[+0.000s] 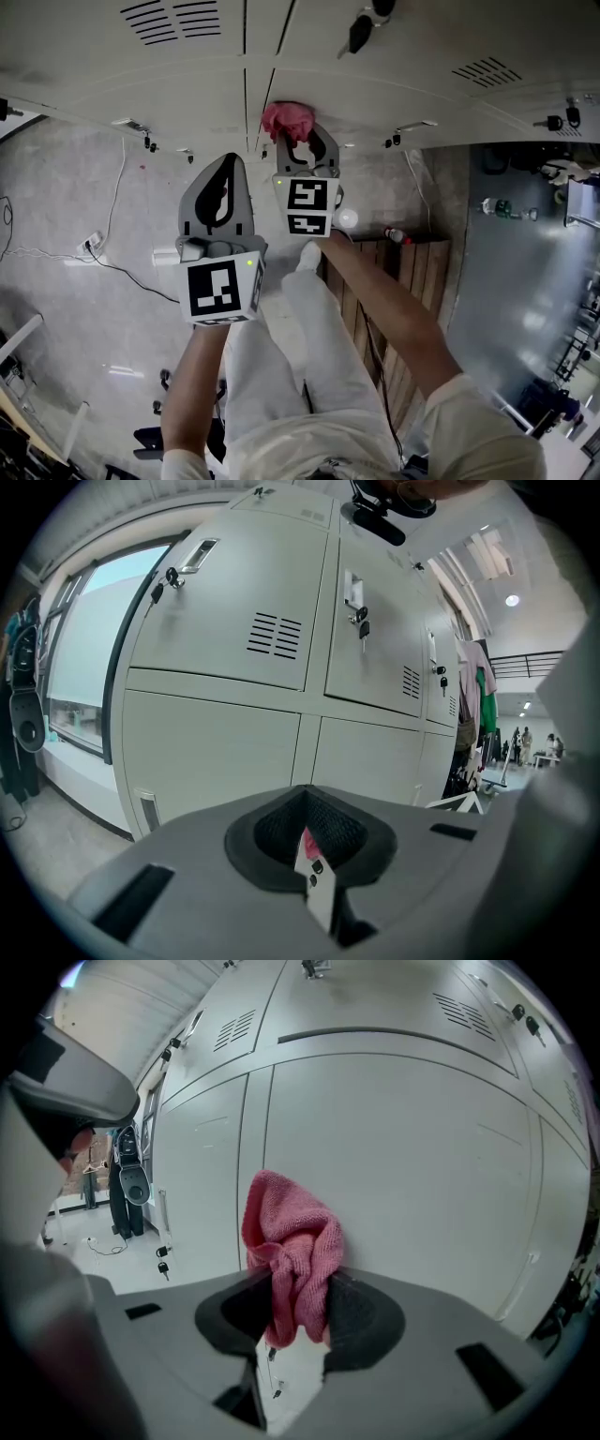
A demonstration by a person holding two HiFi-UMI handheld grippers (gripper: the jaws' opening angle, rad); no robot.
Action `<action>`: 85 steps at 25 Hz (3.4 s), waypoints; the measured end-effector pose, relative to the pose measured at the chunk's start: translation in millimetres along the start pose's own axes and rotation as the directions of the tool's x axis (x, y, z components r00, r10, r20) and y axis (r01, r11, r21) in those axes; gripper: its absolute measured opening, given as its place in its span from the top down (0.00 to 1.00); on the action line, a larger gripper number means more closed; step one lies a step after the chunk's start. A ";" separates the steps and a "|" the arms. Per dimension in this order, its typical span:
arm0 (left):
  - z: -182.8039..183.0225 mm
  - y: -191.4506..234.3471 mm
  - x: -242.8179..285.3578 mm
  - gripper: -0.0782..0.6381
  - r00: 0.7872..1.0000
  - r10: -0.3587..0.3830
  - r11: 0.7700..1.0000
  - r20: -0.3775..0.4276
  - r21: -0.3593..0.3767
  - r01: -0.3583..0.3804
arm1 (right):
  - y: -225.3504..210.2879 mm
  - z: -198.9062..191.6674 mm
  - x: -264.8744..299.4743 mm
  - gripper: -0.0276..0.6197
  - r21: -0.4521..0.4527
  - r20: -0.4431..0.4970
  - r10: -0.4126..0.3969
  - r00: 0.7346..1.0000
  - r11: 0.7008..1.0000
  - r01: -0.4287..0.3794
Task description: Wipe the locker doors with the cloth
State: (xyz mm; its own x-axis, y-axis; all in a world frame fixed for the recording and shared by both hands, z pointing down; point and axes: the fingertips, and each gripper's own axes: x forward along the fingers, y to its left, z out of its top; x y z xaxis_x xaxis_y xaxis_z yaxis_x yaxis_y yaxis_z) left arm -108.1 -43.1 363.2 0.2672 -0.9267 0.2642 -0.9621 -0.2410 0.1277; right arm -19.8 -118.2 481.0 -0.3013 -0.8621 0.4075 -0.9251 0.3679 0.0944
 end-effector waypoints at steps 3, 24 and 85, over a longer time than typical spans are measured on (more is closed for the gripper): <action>1.9 -5.1 2.0 0.89 1.000 -0.002 1.000 0.001 -0.003 0.002 | -6.3 -0.3 -1.4 0.74 -0.004 0.001 -0.003 1.000 1.000 0.003; 4.2 -50.1 18.7 0.89 0.999 -0.036 0.999 -0.005 0.020 0.036 | -67.6 -14.9 -17.1 0.74 0.032 -0.017 -0.060 0.998 0.998 0.061; -17.5 -101.1 49.5 0.89 1.000 -0.002 1.000 -0.025 0.005 0.002 | -181.0 -106.2 -17.9 0.73 0.036 -0.154 -0.180 0.971 0.982 0.188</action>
State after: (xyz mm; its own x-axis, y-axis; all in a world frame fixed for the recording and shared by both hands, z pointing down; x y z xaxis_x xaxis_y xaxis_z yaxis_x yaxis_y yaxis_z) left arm 3.4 -59.5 380.0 0.2702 -0.9189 0.2874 -0.9618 -0.2443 0.1233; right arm 177.5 -132.4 553.1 -0.0903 -0.8499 0.5192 -0.9729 0.1868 0.1365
